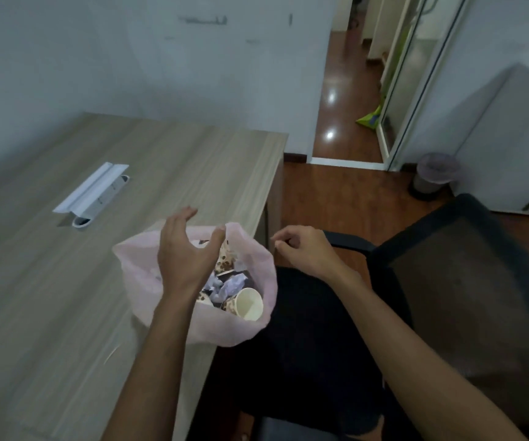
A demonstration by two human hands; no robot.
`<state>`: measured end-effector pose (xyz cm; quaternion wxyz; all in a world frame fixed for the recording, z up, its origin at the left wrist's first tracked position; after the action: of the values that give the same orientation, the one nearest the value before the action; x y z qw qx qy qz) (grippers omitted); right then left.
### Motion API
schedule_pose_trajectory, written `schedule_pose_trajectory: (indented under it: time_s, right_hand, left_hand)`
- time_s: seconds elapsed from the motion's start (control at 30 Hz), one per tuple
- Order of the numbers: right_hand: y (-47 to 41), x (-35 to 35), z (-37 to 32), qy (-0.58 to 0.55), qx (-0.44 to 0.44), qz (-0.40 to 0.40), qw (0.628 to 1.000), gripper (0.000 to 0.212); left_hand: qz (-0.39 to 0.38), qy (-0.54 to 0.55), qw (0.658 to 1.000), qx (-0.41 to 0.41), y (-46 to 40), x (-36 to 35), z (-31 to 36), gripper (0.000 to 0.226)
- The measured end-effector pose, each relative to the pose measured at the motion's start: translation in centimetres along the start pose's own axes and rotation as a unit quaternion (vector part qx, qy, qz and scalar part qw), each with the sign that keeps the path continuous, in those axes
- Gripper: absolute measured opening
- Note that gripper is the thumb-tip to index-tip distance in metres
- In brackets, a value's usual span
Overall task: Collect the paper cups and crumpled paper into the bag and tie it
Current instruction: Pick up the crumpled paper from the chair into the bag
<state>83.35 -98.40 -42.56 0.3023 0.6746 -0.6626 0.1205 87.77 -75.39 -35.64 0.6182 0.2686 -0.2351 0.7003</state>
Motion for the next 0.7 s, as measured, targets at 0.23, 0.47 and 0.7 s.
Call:
schedule_pose_trajectory:
  time_s: [0.23, 0.47, 0.7]
  right_hand:
    - [-2.9, 8.0, -7.3, 0.125, 0.036, 0.064, 0.99, 0.02]
    - [-2.1, 17.9, -7.8, 0.233, 0.016, 0.193, 0.953, 0.053]
    - [0.2, 17.3, -4.5, 0.039, -0.049, 0.158, 0.985, 0.076]
  left_hand:
    - [-0.064, 0.059, 0.996, 0.017, 0.5, 2.0, 3.3, 0.064]
    - [-0.276, 0.097, 0.956, 0.009, 6.3, -3.3, 8.8, 0.108]
    - [-0.479, 0.082, 0.874, 0.014, 13.4, -9.6, 10.7, 0.131]
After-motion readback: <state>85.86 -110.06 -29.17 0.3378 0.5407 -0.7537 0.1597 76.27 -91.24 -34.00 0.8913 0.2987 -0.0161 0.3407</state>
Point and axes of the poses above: each hand's wrist, its own y-axis away from the middle knuckle, its own x-axis out of the back of the hand, z = x × y, the point moved 9 cm from there along -y, towards the middle knuckle, and after that the axes turned 3 degrees about x, right-handed, at the moved point
